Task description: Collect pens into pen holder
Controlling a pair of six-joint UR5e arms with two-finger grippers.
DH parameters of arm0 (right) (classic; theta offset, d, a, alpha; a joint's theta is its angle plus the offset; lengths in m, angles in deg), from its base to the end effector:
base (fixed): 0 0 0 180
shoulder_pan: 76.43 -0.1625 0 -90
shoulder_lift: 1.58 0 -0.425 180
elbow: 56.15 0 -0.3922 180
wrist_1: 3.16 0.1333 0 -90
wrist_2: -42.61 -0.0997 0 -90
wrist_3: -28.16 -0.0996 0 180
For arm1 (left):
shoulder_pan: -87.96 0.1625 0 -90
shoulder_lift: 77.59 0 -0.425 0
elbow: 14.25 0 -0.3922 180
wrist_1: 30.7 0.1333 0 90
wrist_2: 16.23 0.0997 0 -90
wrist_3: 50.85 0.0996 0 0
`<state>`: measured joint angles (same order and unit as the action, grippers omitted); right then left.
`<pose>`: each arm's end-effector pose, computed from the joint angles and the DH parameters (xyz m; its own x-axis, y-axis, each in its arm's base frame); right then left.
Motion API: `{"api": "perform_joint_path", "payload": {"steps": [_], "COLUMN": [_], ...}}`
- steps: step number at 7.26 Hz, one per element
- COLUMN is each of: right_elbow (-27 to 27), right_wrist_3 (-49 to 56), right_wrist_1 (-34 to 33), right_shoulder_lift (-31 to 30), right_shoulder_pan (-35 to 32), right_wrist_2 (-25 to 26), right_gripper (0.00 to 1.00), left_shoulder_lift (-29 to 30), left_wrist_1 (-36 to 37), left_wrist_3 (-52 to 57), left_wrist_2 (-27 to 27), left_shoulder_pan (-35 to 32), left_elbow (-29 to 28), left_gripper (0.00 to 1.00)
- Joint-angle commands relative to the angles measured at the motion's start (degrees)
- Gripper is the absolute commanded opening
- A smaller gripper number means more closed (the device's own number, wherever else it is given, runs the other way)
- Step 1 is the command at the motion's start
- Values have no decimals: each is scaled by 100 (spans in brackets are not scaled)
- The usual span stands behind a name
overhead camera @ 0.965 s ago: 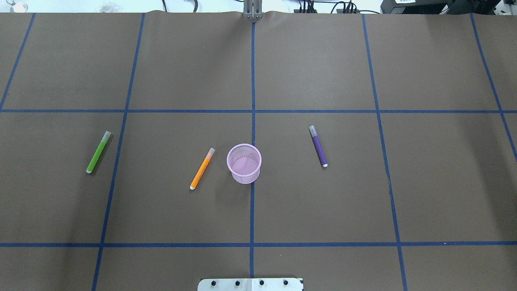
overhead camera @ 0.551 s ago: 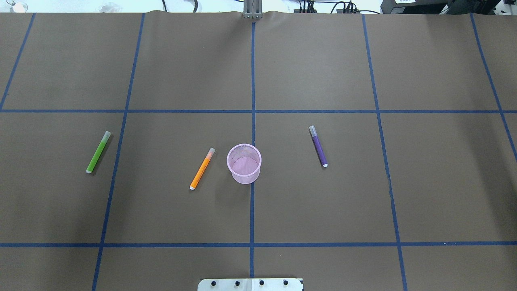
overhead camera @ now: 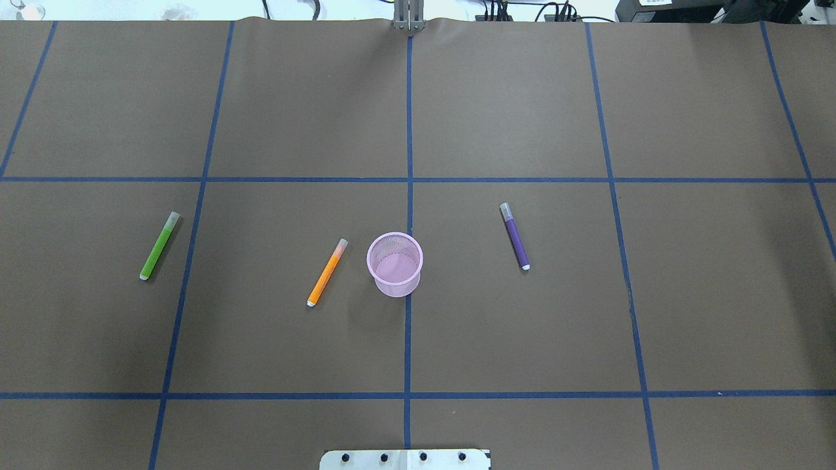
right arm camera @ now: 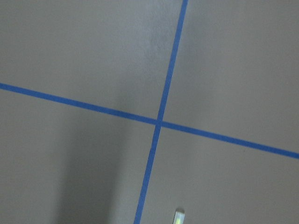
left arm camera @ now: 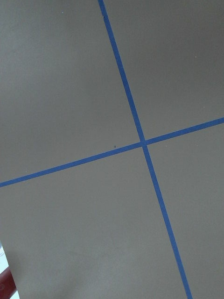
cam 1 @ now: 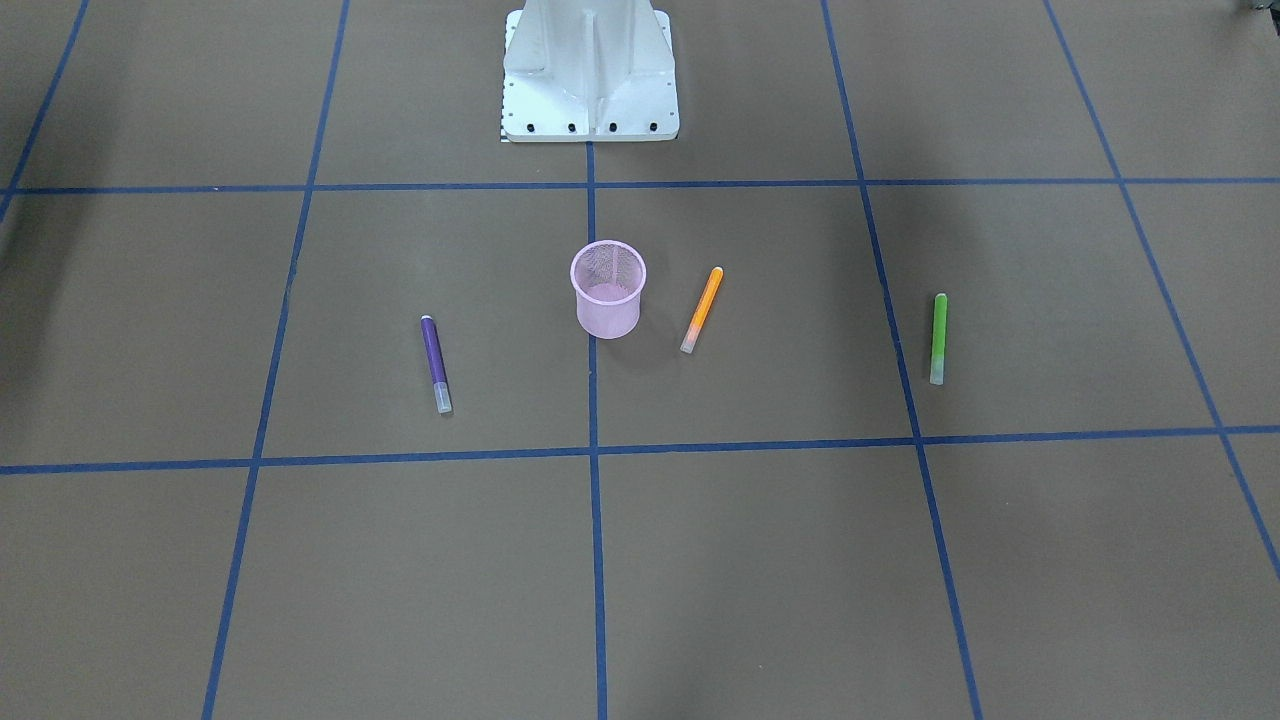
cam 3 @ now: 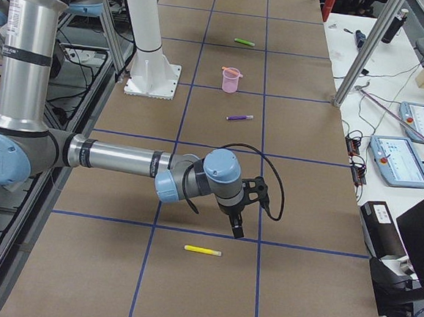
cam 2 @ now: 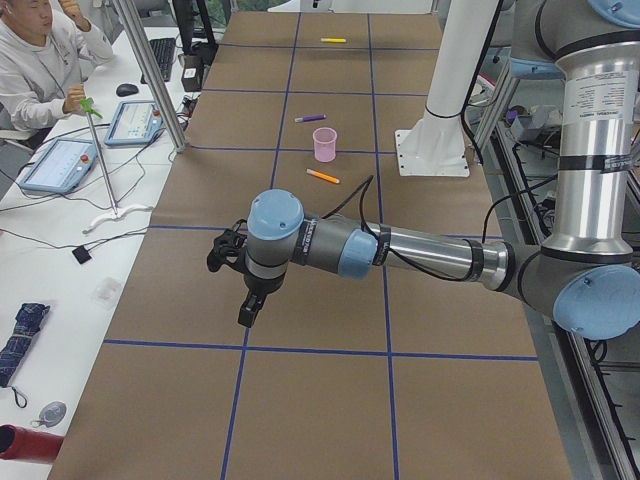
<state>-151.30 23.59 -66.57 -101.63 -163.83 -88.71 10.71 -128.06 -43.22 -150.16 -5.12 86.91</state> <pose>0.0476 -0.4395 0.6471 0.7402 -0.2030 0.6410 -0.0169 0.9474 0.3195 -0.0905 -0.4863 0.5627 0.7303 0.2872 -0.6198 -0.0459 0.9259 0.3750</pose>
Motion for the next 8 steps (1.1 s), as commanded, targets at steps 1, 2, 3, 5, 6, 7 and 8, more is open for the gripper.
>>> {"api": "perform_joint_path", "payload": {"steps": [1, 2, 3, 5, 6, 7, 8], "right_elbow": [677, 1134, 1652, 2349, 2352, 2360, 2387], "right_wrist_3": [-1166, -1692, -2202, -3012, -3346, -3454, -3455], "right_wrist_1": [1683, 2388, 3056, 4201, 4293, 4294, 4294], "right_shoulder_lift": [-382, -384, -384, -401, -401, -401, -401], "right_shoulder_pan": [537, 775, 1038, 1365, 1531, 1707, 1752], "right_wrist_2": [413, 545, 782, 986, 1004, 1195, 1267], "right_gripper": [99, 98, 97, 92, 85, 77, 65], "left_shoulder_lift": [11, 11, 11, 11, 11, 11, 11], "left_wrist_1": [-10, -10, -10, -10, -19, -19, -19], "left_wrist_3": [10, 10, 10, 19, 19, 19, 19], "left_wrist_2": [-1, -10, -10, -10, -10, -10, -10], "left_shoulder_pan": [0, 0, 0, 0, 0, 0, 9], "left_elbow": [9, 18, 35, 44, 44, 44, 44], "left_gripper": [100, 100, 100, 100, 100, 100, 100]}}
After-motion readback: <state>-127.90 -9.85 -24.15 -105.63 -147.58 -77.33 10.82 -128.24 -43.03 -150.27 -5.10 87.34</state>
